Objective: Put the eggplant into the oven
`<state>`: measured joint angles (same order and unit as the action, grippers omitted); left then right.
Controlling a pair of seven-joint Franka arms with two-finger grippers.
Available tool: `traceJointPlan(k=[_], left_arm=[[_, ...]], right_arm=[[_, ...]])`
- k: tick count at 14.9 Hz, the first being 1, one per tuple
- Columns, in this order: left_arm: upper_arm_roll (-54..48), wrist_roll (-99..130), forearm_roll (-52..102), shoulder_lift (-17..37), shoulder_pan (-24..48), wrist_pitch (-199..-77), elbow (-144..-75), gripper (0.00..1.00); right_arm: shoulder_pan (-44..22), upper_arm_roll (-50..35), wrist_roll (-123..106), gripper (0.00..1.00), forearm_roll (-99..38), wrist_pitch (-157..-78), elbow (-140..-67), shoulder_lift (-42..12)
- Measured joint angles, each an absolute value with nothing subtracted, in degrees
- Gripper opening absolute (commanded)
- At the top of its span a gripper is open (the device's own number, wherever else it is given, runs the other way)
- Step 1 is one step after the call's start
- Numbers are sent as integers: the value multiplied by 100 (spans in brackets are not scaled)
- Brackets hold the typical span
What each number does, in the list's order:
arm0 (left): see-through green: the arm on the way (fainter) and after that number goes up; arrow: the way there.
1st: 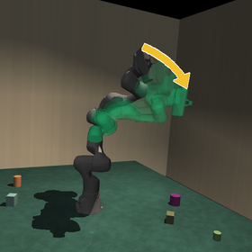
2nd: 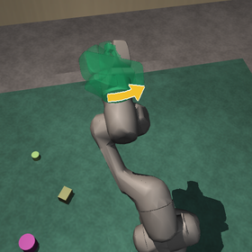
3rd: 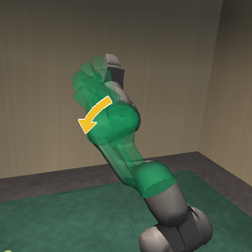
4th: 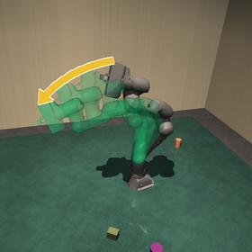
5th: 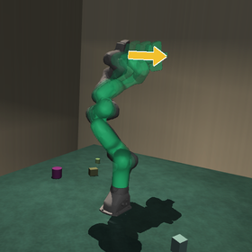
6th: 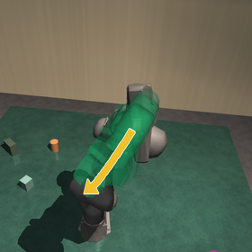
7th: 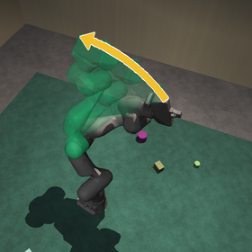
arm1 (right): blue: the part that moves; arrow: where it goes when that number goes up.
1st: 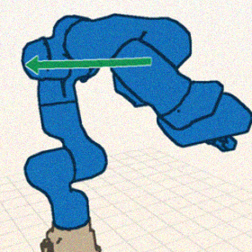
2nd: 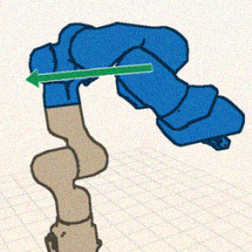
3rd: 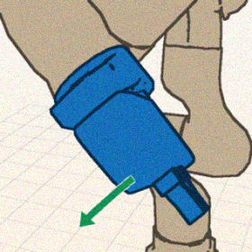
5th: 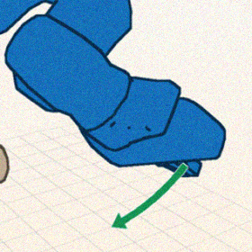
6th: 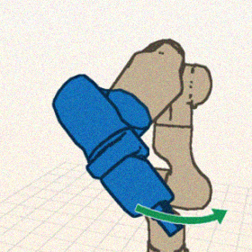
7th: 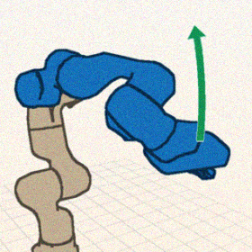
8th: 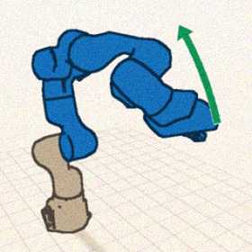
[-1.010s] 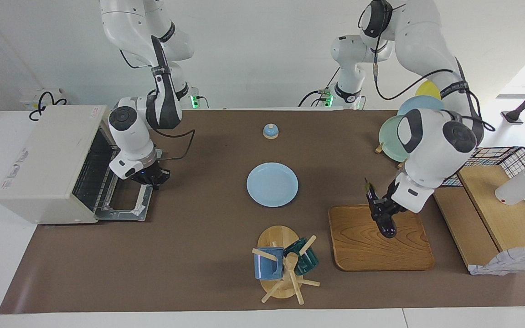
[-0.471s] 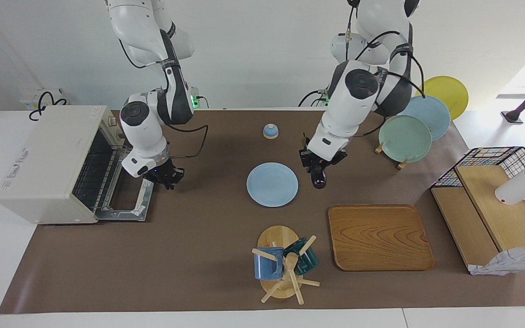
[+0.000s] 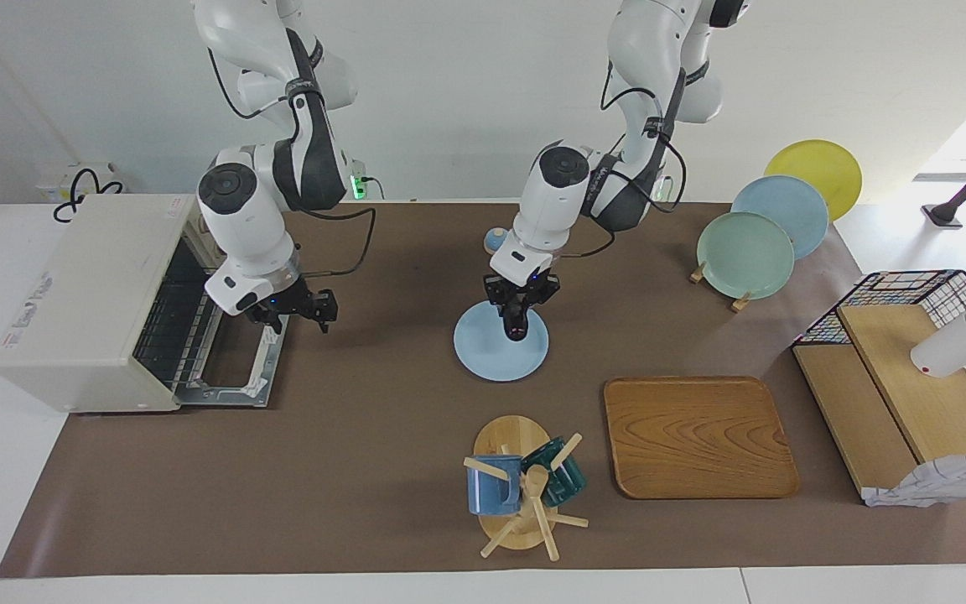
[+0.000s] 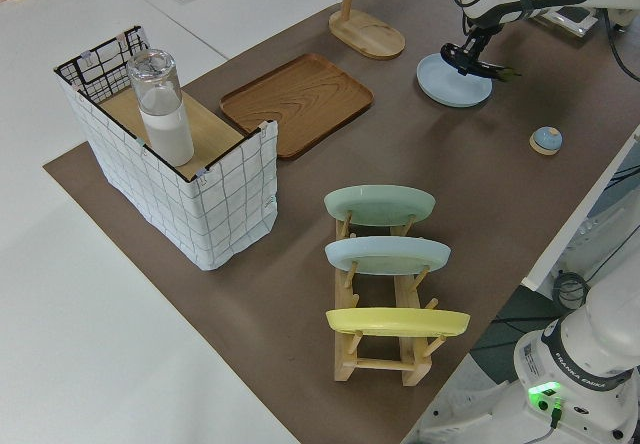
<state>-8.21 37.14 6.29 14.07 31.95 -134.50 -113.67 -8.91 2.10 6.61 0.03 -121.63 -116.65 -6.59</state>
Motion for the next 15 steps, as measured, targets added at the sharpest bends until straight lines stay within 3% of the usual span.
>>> traceJointPlan(k=[5,6,7,12,15], left_arm=[[-809,3797,630,1755,3223,-13925,-11370,0],[-808,3807,631,1787,3241,-13965,-11370,66],[-805,3811,631,1801,3257,-13979,-11370,100],[-709,3805,631,1700,3171,-13812,-11248,100],[-660,3514,631,1378,2657,-12580,-10629,100]], right_arm=[[-894,209,661,100,3,-12162,-11671,-659],[-894,209,661,100,3,-12162,-11671,-659],[-894,209,661,100,3,-12162,-11671,-659],[-916,173,661,100,3,-12162,-11671,-659],[-919,-18,660,100,-36,-12182,-11647,-660]])
